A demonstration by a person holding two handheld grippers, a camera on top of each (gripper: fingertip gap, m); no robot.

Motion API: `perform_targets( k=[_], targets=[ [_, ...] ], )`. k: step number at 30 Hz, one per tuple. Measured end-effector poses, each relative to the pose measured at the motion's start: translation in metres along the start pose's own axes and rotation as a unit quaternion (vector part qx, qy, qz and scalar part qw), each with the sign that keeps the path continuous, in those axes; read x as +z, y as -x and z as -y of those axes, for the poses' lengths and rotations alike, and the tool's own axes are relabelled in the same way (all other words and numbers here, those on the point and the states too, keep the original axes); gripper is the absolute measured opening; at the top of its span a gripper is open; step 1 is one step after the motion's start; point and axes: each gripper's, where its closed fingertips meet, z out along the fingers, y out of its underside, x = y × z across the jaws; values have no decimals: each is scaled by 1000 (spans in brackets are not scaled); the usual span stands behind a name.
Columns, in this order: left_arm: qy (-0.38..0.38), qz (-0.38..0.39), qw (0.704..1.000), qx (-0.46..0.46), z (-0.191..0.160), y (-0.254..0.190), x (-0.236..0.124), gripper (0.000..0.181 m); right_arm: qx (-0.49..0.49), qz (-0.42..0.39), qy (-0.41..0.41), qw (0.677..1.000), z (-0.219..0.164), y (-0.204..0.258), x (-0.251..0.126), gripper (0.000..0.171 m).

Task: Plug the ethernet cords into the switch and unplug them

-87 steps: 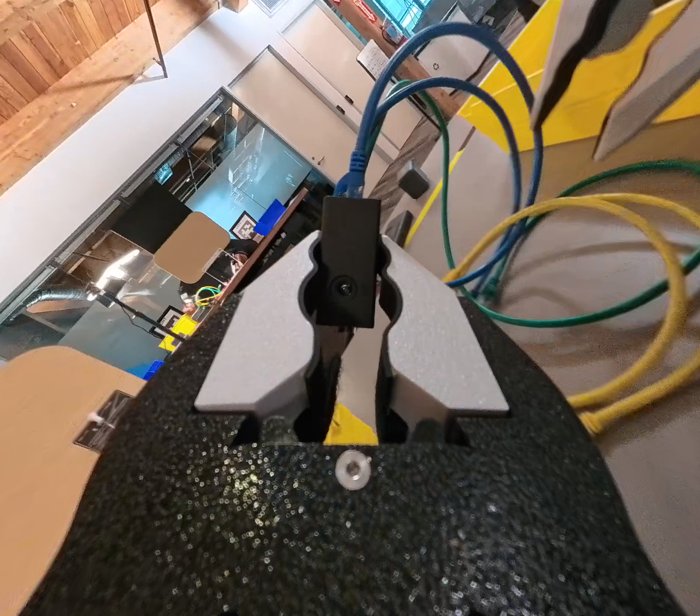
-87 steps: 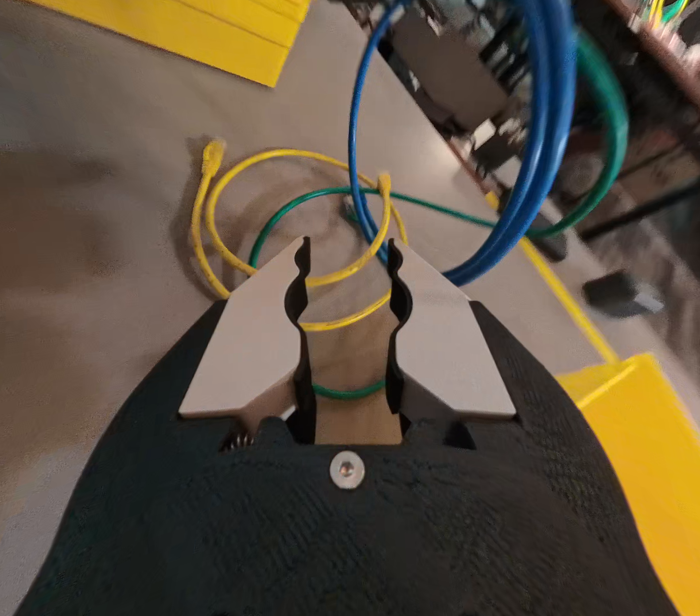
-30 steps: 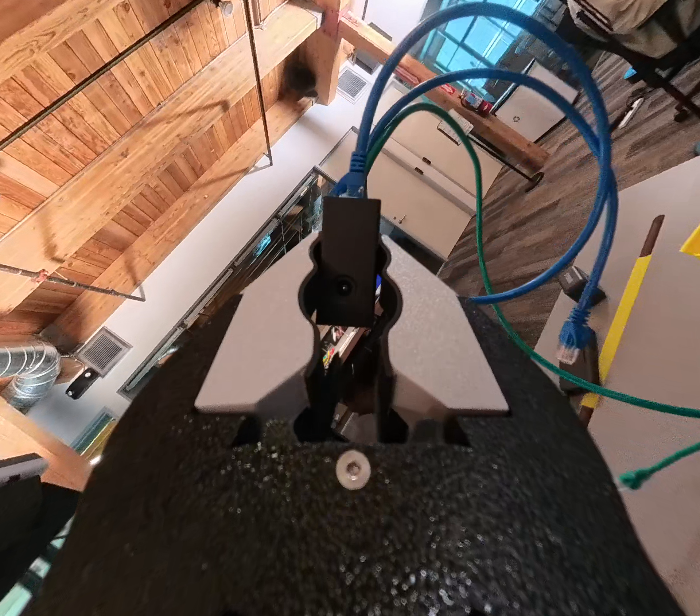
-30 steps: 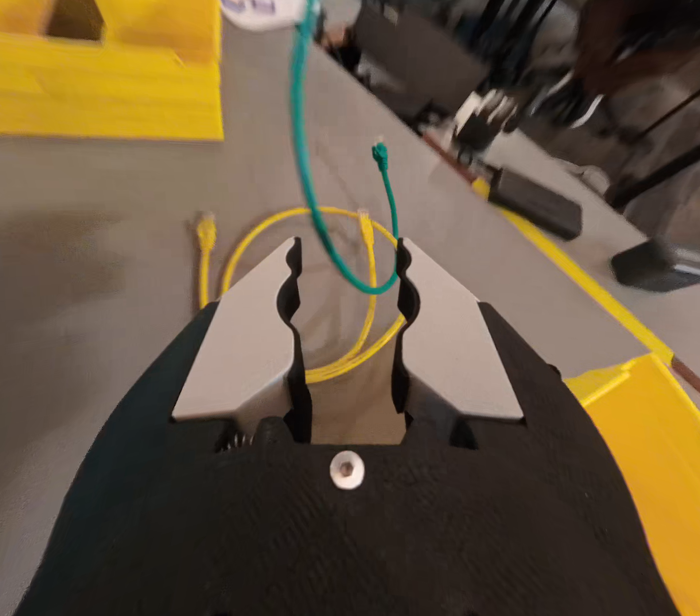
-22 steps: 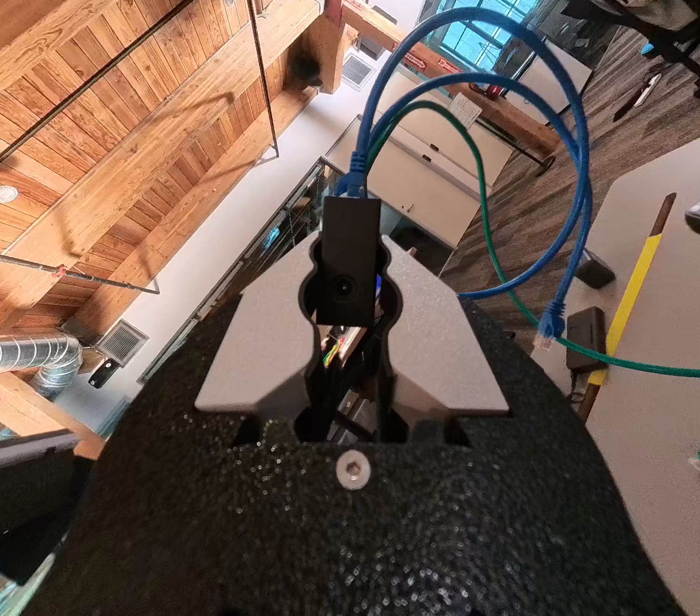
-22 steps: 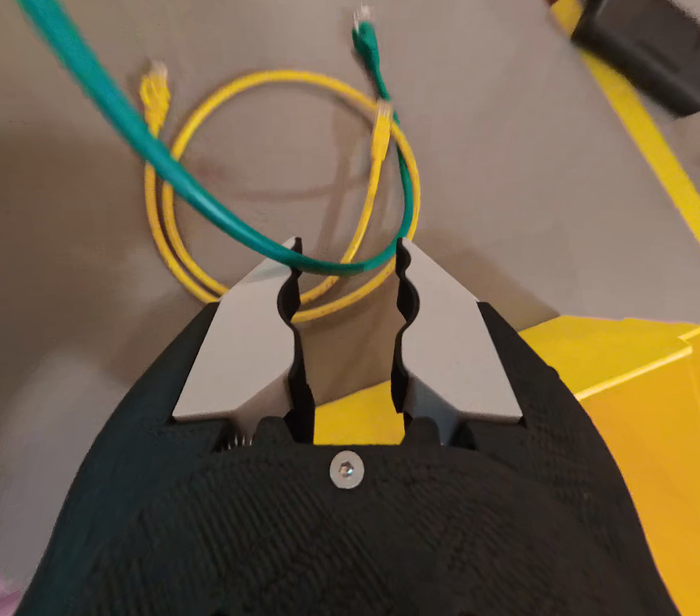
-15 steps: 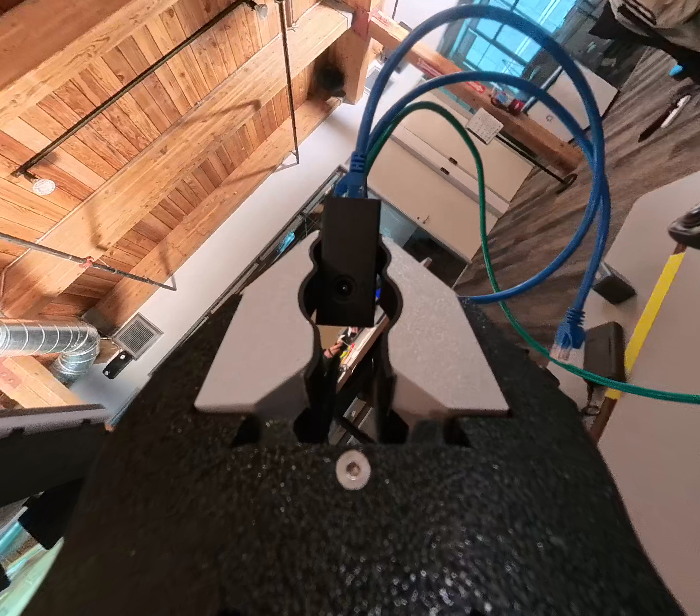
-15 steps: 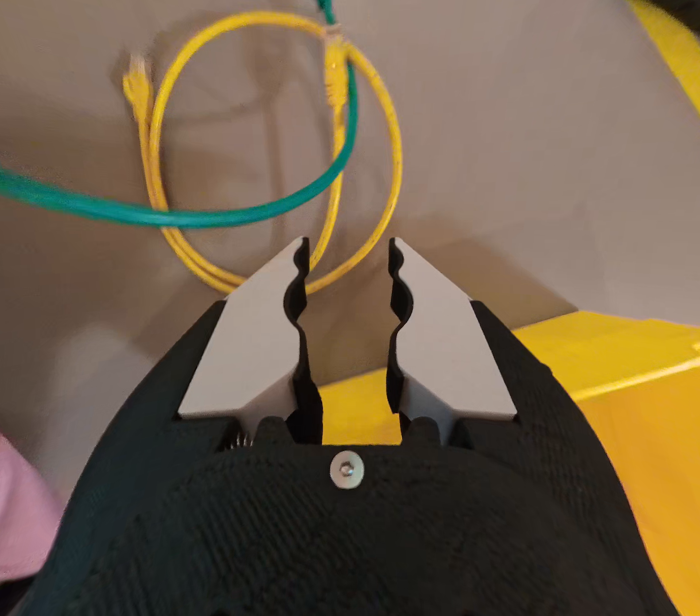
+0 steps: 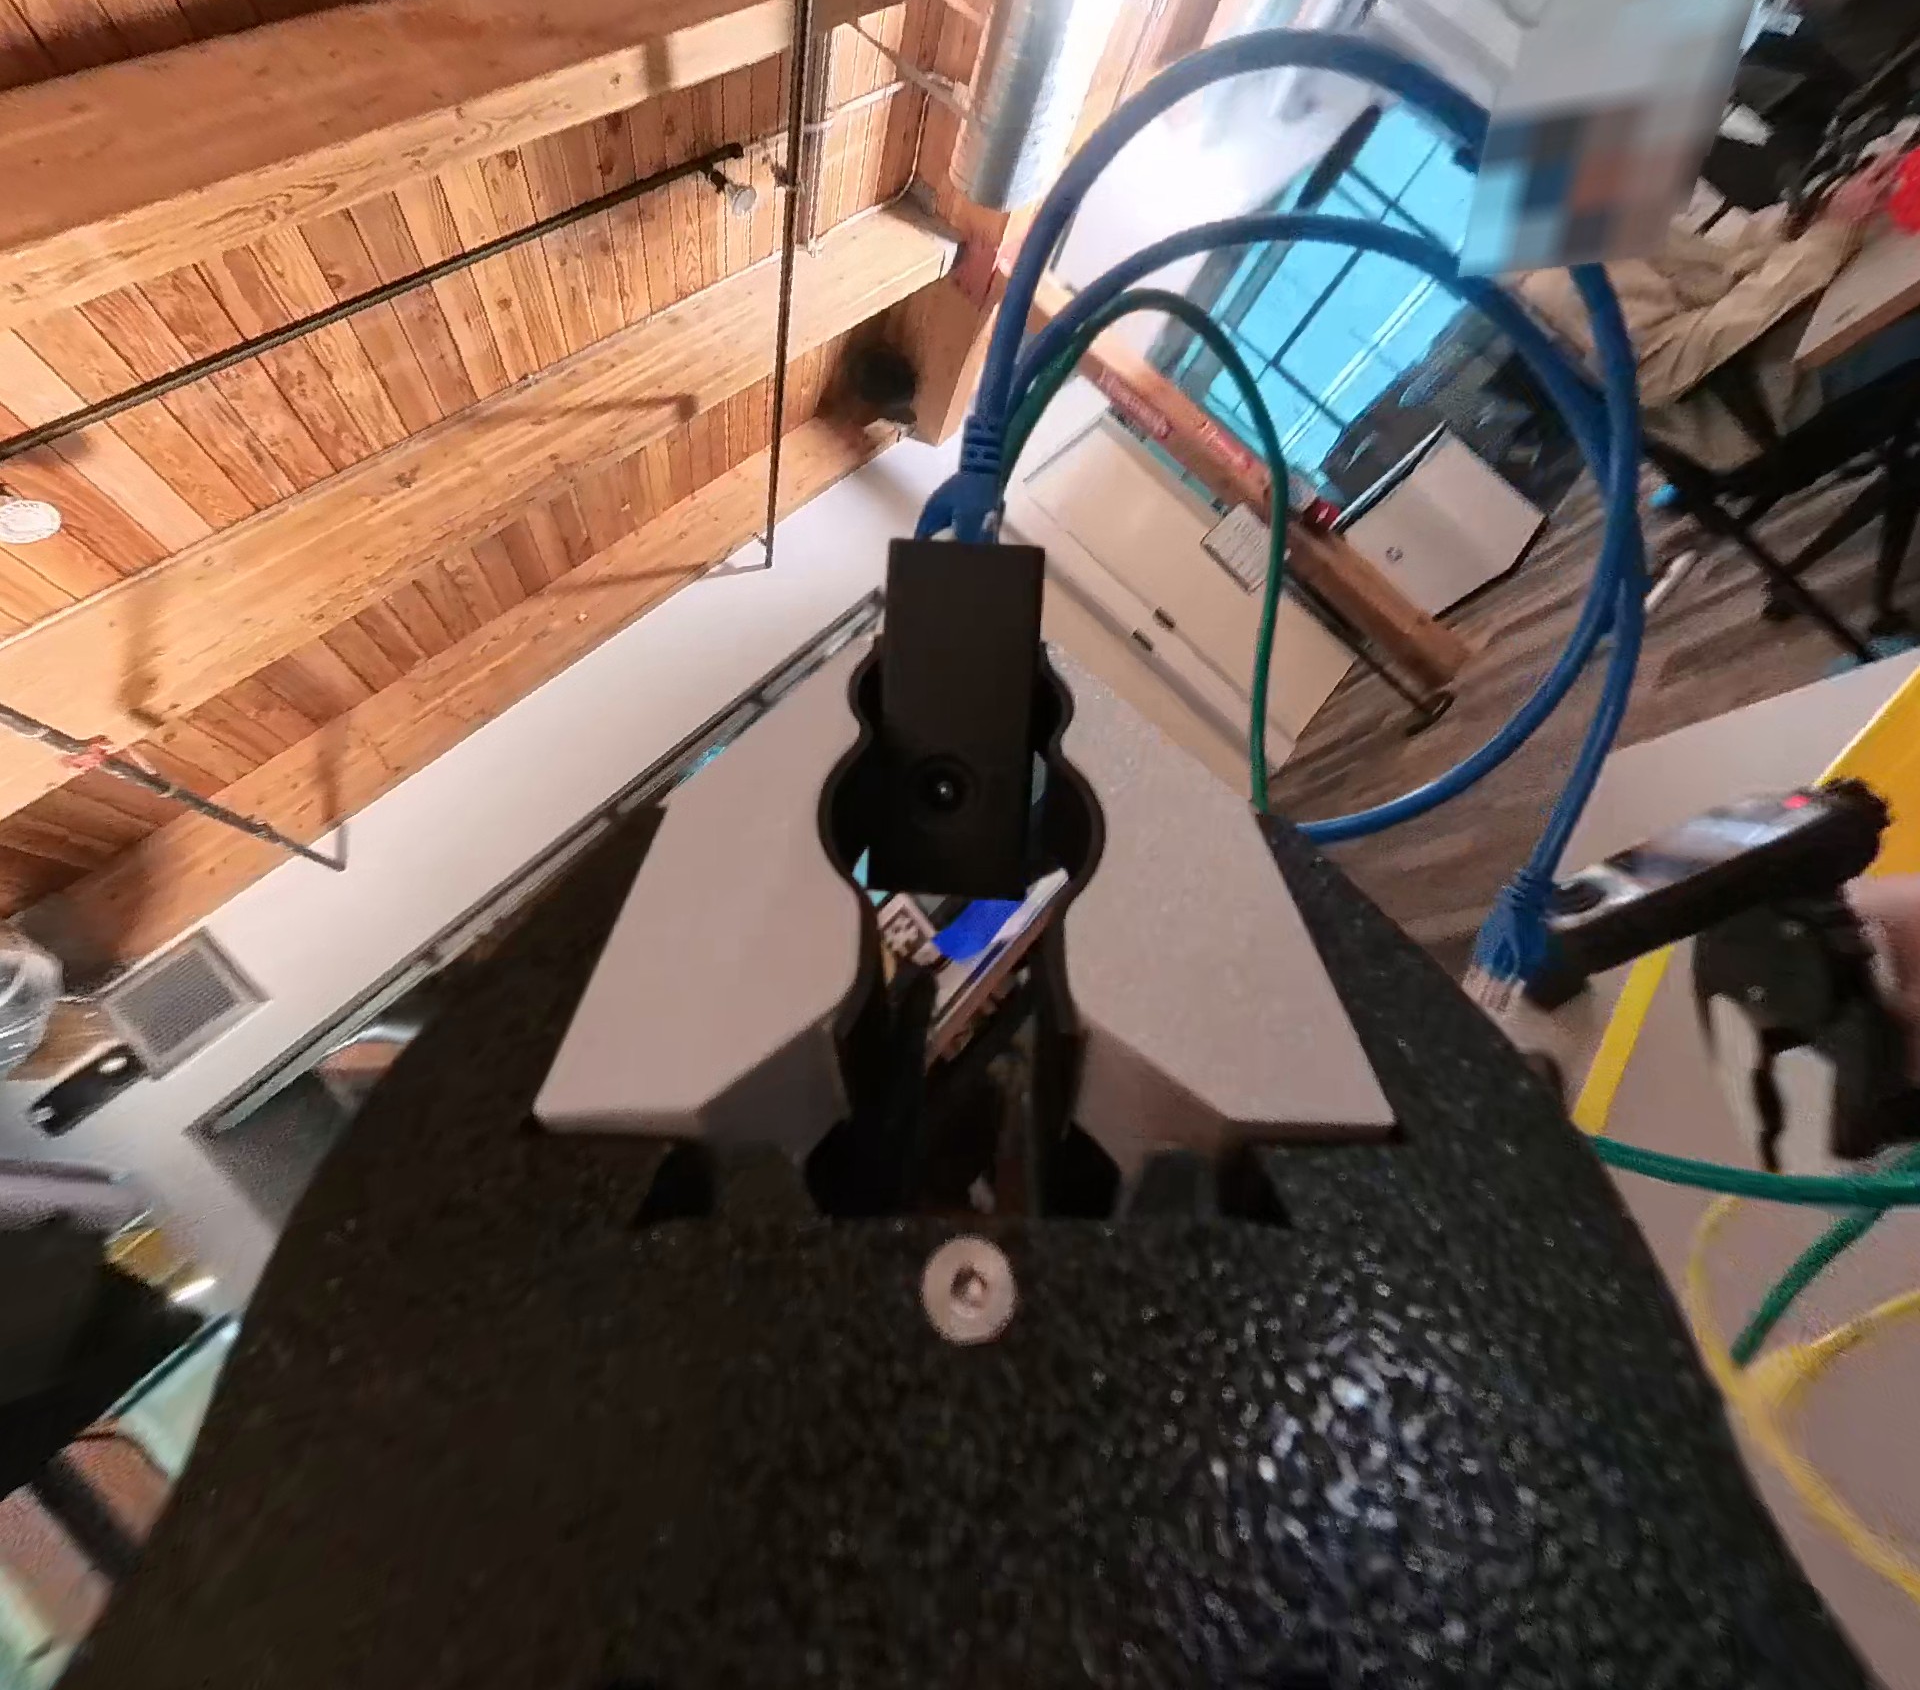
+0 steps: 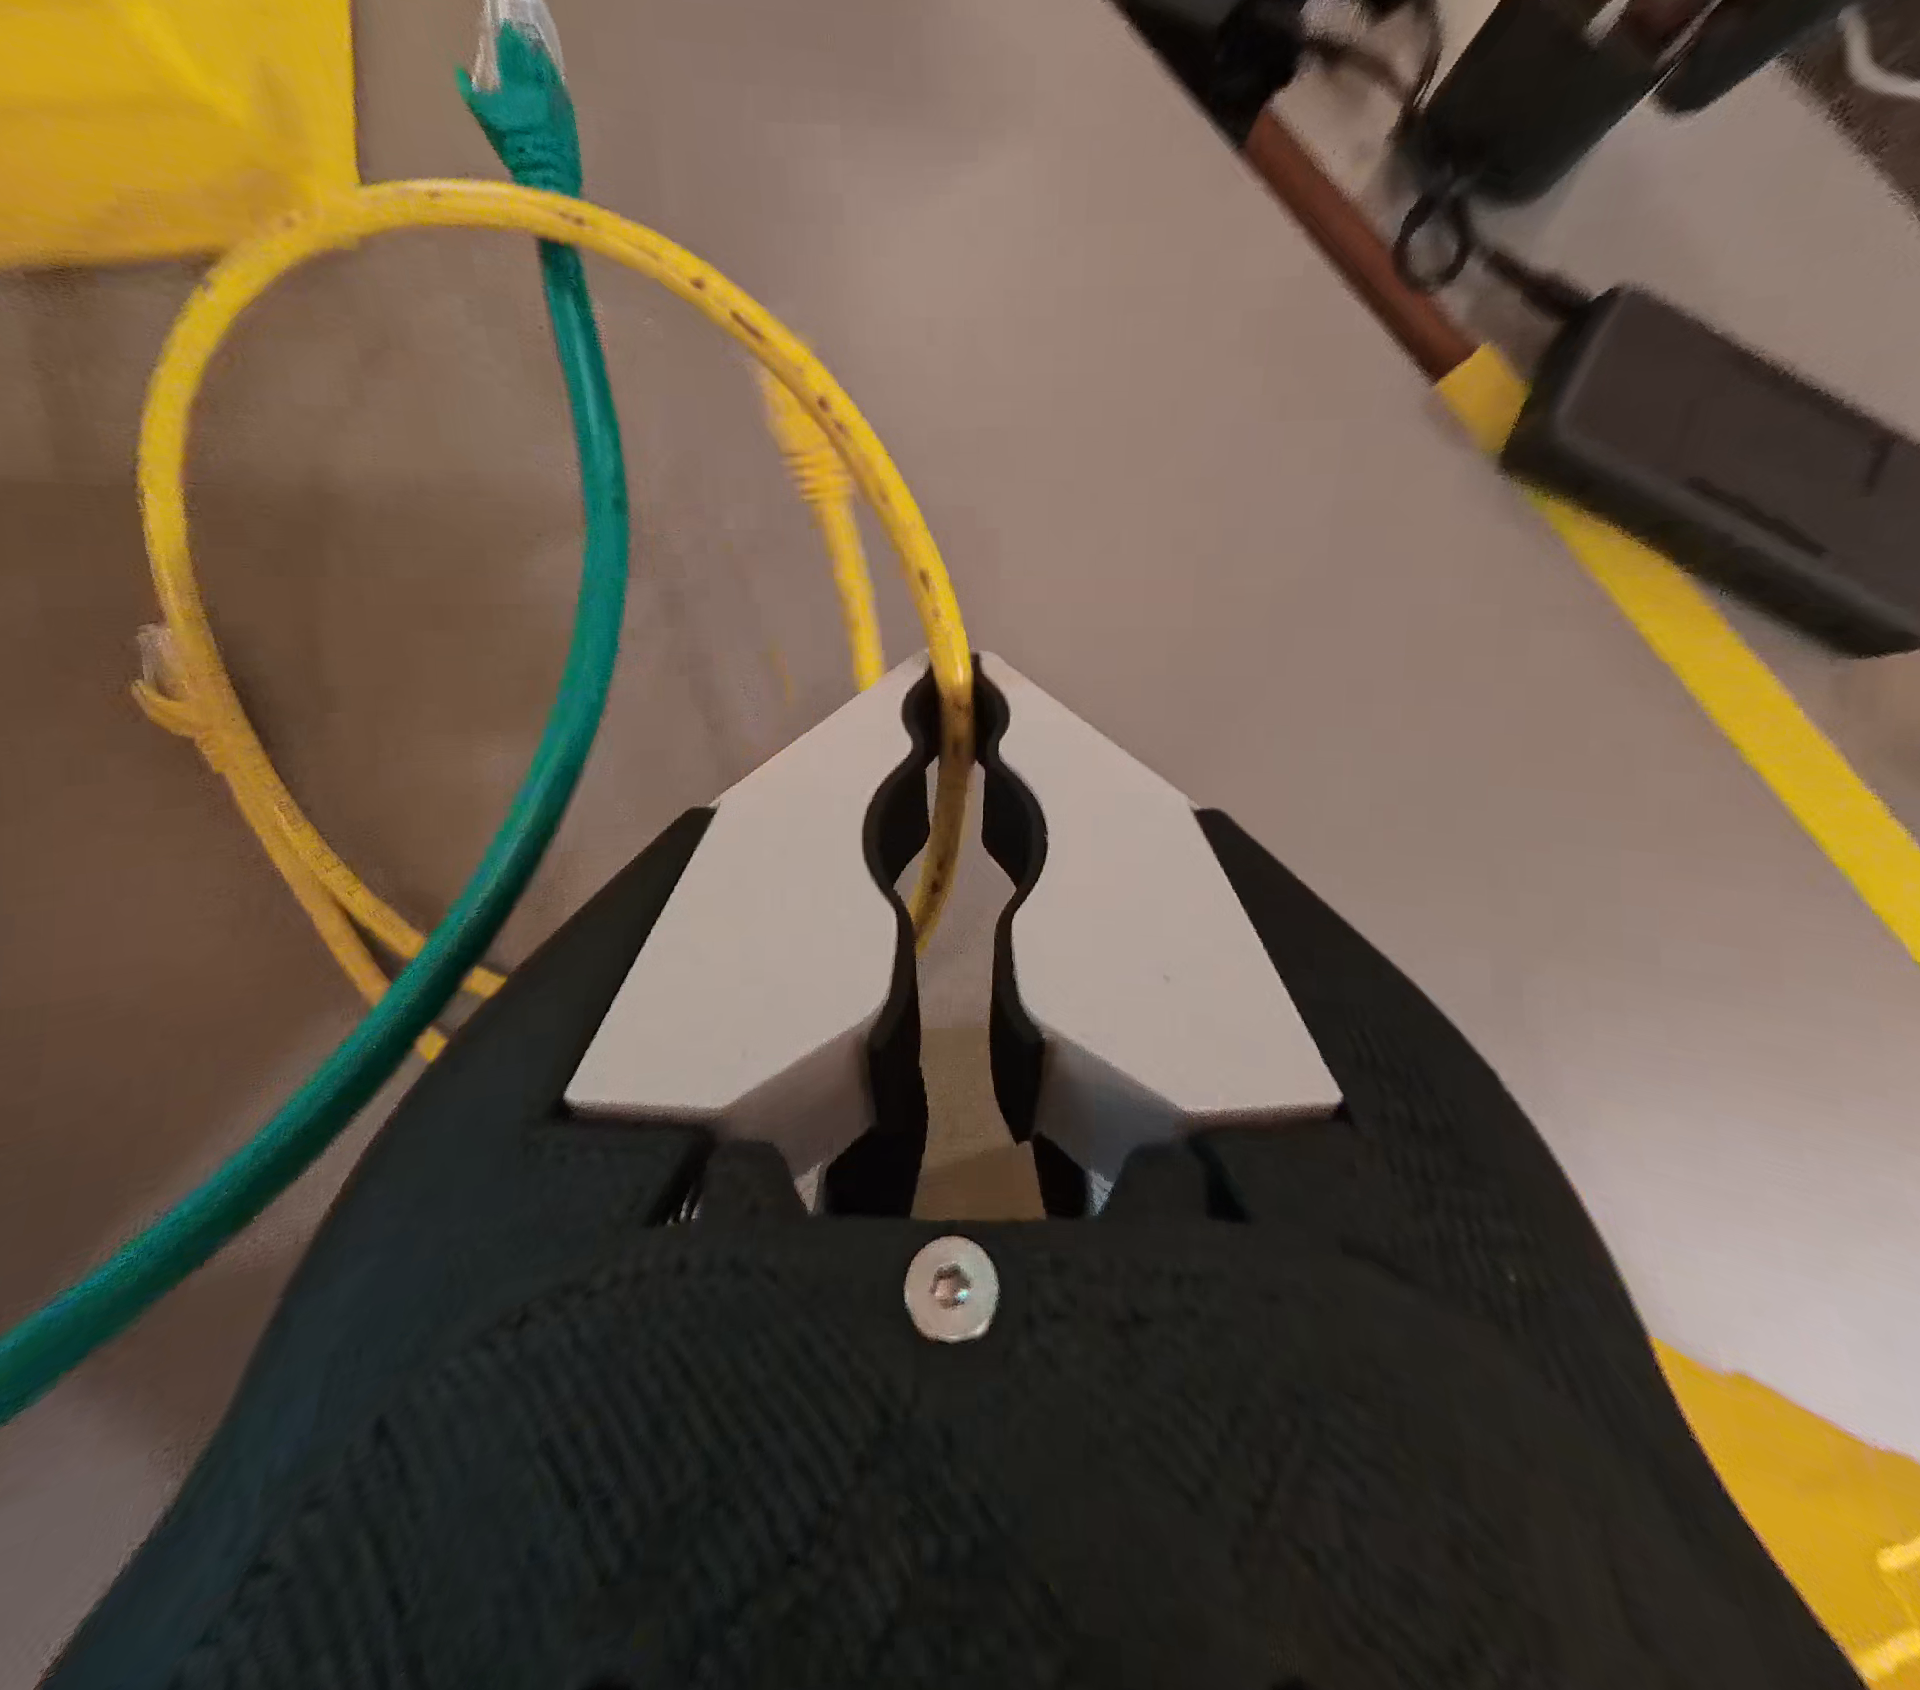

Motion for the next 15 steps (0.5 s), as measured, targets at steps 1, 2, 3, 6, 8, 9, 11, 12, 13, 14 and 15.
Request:
perform_targets(
  k=[1, 2, 3, 6, 8, 9, 11, 12, 13, 14, 15],
  targets=[
    [-14, -4, 1000, -13, 6, -1, -2, 22, 4, -7, -20, 1000, 9, -2, 0, 1],
    [-29, -9, 999, -27, 13, -1, -4, 22, 12, -14, -41, 999, 19, -4, -1, 1],
    [-43, -14, 998, -40, 19, -2, -6, 23, 21, -16, -63, 998, 29, -4, -2, 1],
    [-74, -30, 994, -71, 35, -6, -9, 22, 45, -24, -121, 991, 57, -5, -6, 1],
    [-81, -40, 992, -83, 40, -10, -10, 24, 62, -10, -161, 985, 74, 0, -11, 1],
    [-81, -44, 992, -89, 40, -11, -10, 23, 79, 11, -184, 980, 84, 6, -16, 1],
    [-78, -50, 991, -99, 35, -14, -11, 23, 103, 11, -223, 969, 98, 4, -26, 0],
    [-79, -55, 990, -108, 34, -16, -12, 23, 109, -1, -234, 966, 103, 0, -30, 0],
    [-81, -62, 988, -116, 32, -19, -13, 23, 115, -8, -245, 963, 107, -4, -34, 0],
    [-84, -69, 986, -123, 32, -21, -14, 22, 119, -8, -259, 958, 112, -5, -39, 0],
    [-84, -75, 985, -130, 31, -24, -15, 22, 126, -3, -272, 954, 117, -5, -44, 0]
  ],
)
